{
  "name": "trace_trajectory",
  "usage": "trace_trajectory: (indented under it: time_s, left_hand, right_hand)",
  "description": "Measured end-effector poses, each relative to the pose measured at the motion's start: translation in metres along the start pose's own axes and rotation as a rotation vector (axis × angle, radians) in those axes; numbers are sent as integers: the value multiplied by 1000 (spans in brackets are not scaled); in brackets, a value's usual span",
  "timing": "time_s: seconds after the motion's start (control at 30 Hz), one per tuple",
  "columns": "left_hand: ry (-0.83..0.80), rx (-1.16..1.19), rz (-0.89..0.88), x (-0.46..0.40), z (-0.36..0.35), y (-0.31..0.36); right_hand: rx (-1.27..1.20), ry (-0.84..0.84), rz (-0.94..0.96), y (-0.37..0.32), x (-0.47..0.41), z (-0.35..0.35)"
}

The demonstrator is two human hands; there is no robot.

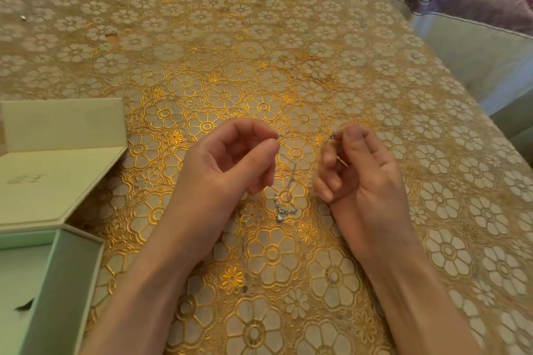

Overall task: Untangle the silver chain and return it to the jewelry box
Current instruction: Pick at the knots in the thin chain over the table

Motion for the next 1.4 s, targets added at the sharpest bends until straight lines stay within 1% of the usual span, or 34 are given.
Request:
trace_trajectory:
  time_s: [0.2,0.4,0.5,0.6,0.87,1.03,1.17,1.4]
  left_hand:
    - [-3,-46,14,0,0,1]
    - [20,-383,-43,2,-5,1]
    - [69,-557,-64,1,-8,-3]
    - [102,-639,-76,1,-10,-5]
    - [184,-683,-76,0,-13,-8]
    - [187,-714,-72,1,-16,-7]
    - [152,-612,-27,1,-13,-4]
    - [169,-376,20,-1,-6,3]
  right_hand:
    - [15,-6,-1,-2,1,-2]
    - [-16,-11,-2,-3,2,-2]
    - [-19,-14,-1,-3,2,-2]
    - [4,-22,4,-3,3,-2]
    - [72,-106,28,0,3,-4]
    - [101,-128,39,1,4,-4]
    - [60,-103,26,-1,4,-3]
    - [-197,-38,-73,-4,1,5]
Point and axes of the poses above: each hand's wrist, its own x-axis away from the middle knuckle, its own z-axis out of the back of the hand, y = z × x, the point moved 1 cm from there along -x, towards the middle knuckle, and after that the axes turned 2 degrees about z, right-handed, at the moved point
